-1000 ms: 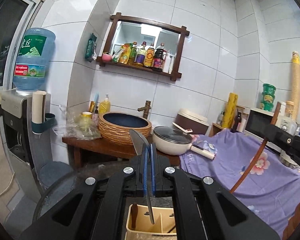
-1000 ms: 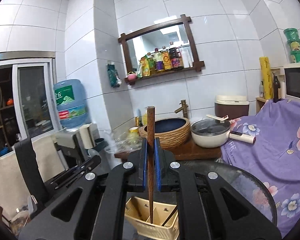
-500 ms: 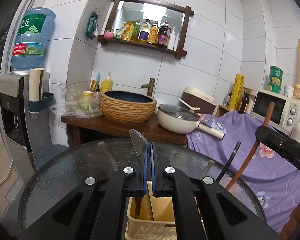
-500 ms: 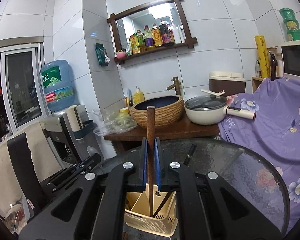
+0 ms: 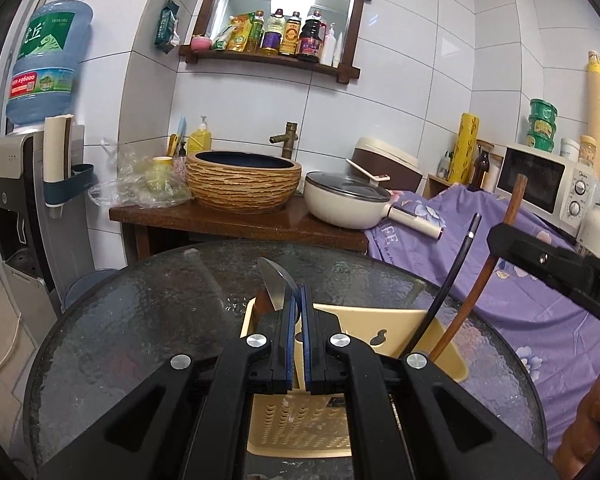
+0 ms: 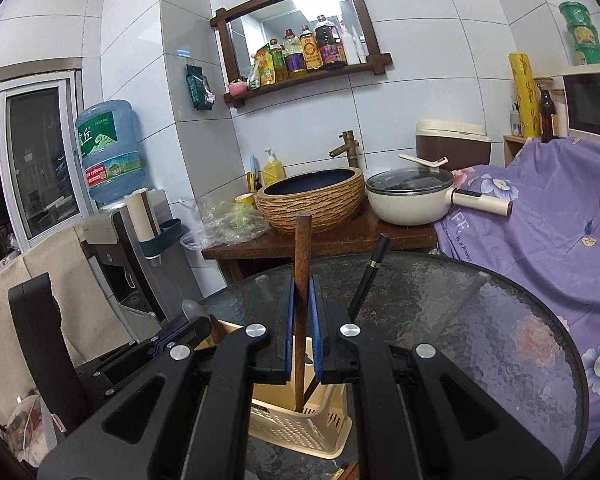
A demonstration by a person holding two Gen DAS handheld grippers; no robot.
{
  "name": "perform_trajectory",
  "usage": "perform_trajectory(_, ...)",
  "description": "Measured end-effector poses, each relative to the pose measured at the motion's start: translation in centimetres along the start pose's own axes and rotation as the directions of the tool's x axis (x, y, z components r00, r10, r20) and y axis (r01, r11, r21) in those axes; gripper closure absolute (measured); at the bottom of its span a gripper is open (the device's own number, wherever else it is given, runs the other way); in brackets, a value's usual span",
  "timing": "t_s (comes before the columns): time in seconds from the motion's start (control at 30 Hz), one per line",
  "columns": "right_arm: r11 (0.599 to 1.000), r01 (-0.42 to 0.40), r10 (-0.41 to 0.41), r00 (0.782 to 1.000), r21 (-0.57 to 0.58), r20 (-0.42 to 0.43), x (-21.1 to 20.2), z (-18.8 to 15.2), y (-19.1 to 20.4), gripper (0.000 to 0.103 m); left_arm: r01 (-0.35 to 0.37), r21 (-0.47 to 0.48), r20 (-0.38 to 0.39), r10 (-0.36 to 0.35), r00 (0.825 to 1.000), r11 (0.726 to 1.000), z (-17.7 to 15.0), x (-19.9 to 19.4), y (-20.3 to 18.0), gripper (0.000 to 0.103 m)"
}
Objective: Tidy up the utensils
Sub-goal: 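Lower the chopstick into the holder and open right tool while left tool releases the spoon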
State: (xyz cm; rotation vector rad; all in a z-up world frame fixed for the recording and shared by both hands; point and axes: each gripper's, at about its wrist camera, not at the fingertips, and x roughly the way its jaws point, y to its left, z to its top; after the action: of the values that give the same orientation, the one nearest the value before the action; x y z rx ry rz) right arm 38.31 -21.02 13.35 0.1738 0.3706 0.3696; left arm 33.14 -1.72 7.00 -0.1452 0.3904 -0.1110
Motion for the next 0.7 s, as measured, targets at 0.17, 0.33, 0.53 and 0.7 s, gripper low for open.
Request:
perform_trajectory(0.17,1.0,0.009,-0.009,1.0,0.0,-0.008,0.0,-0.1,-0.3,0.095,0.011,-0.01,-0.018,-0.011,1.0,1.0,-0.3,0.0,0.4,0.087)
perform_trajectory(0.33,1.0,0.013,-0.013,1.0,0.014,-0.012,-0.3,-0.5,-1.2,0.046,0.021,-0.014,0.017,-0.021,1.0,1.0,-0.6,-1.3,0.9,0.059)
perform_trajectory(0.53,1.0,0.016,-0.016,1.0,-0.005,-0.003,-2.0,-1.6,-1.6,0.045,0.026,-0.024,0.034,-0.025,0.999,0.999,-1.5,-3.4,2.0,0.042)
perform_trajectory(0.7,0.997,-0.028,0.021,0.995,-0.071,-0.099,-2.5,-4.4,-1.1,0.044,-0.006,-0.052,-0.028,0.004,1.0,0.999,-3.7,-5.0,3.8,0.027)
